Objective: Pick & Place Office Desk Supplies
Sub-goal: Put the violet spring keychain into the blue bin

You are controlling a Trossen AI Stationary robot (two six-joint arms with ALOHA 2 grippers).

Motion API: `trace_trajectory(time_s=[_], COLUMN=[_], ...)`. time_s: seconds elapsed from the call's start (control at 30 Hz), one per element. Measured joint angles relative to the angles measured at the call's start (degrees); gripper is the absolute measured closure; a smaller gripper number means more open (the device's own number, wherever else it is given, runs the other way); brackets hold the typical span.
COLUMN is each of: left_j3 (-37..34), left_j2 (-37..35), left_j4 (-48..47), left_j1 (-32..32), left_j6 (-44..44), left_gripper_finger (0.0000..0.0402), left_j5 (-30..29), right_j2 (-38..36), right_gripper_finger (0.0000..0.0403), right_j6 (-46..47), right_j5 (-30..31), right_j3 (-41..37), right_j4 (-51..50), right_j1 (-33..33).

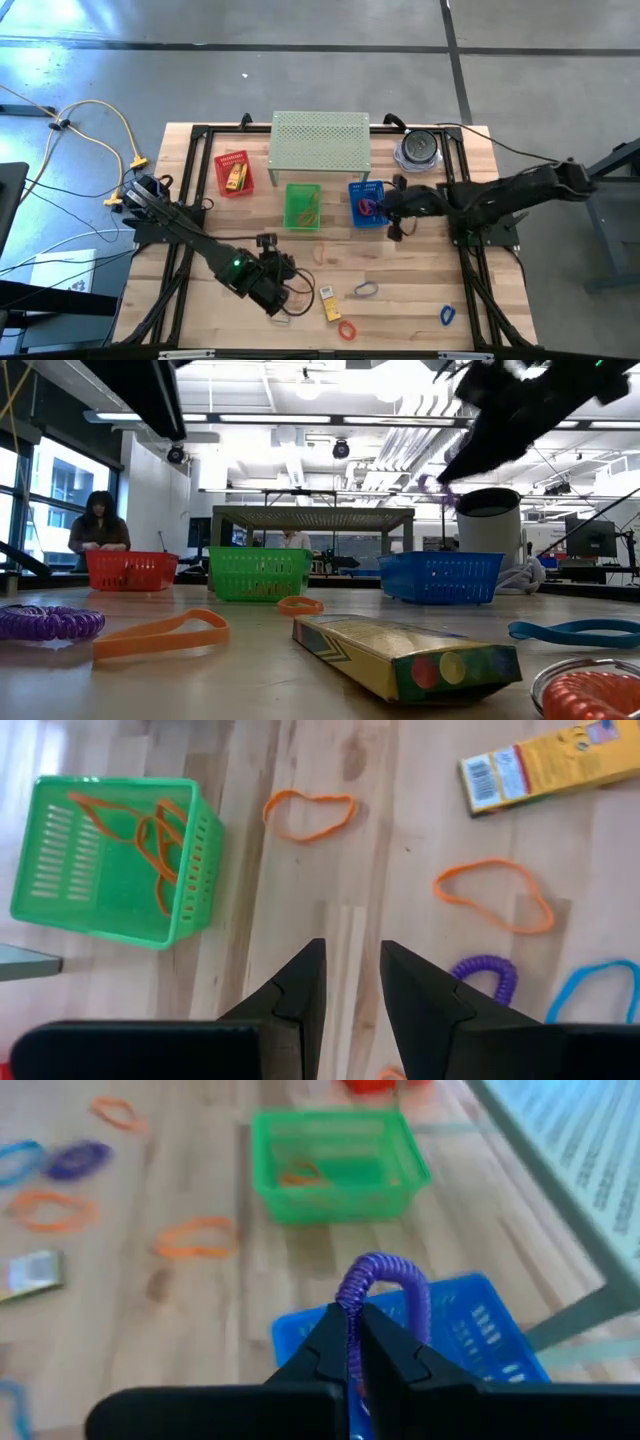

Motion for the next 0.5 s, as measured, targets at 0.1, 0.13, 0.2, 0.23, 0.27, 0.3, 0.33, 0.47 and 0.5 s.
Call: trace_trajectory(time_s=[0.1,0.13,0.2,0.23,0.27,0.3,0.33,0.47,0.5], left_j3=[0.0,-0.1,-0.4,-0.6,-0.9,-1.2,-1.6,-3.8,-4.3], left_j2=[0.0,0.0,0.0,0.0,0.0,0.0,0.0,0.0,0.0], left_j4=[0.0,0.0,0.0,0.1,0.2,0.2,0.3,1.2,1.4], left_j1=[1.0,1.3,1.4,1.4,1.4,1.4,1.4,1.4,1.4], left_j6=[0.0,0.0,0.0,0.0,0.0,0.0,0.0,0.0,0.0], left_gripper_finger=[0.031,0.031,0.031,0.031,0.031,0.031,0.031,0.031,0.031], left_j5=[0.9,1.1,1.3,1.3,1.3,1.3,1.3,1.5,1.6], right_j2=[3.6,4.8,7.2,8.4,9.5,10.4,11.2,13.7,14.0], right_gripper_finger=[0.0399,0.0399,0.0399,0.0399,0.0399,0.0399,0.0399,0.0386,0.038], right_j6=[1.6,2.5,4.3,5.2,6.1,6.8,7.0,7.3,8.1], right_j5=[-0.3,-0.8,-2.0,-2.0,-1.9,-1.8,-1.8,-4.5,-5.4], right_j3=[0.0,0.0,0.0,0.0,0.0,0.0,0.0,0.0,0.0], right_j4=[0.1,0.4,-0.2,-0.1,0.2,0.4,0.6,3.0,3.2], right_j1=[-3.1,-3.8,-5.0,-5.3,-5.5,-5.8,-6.1,-7.5,-7.9])
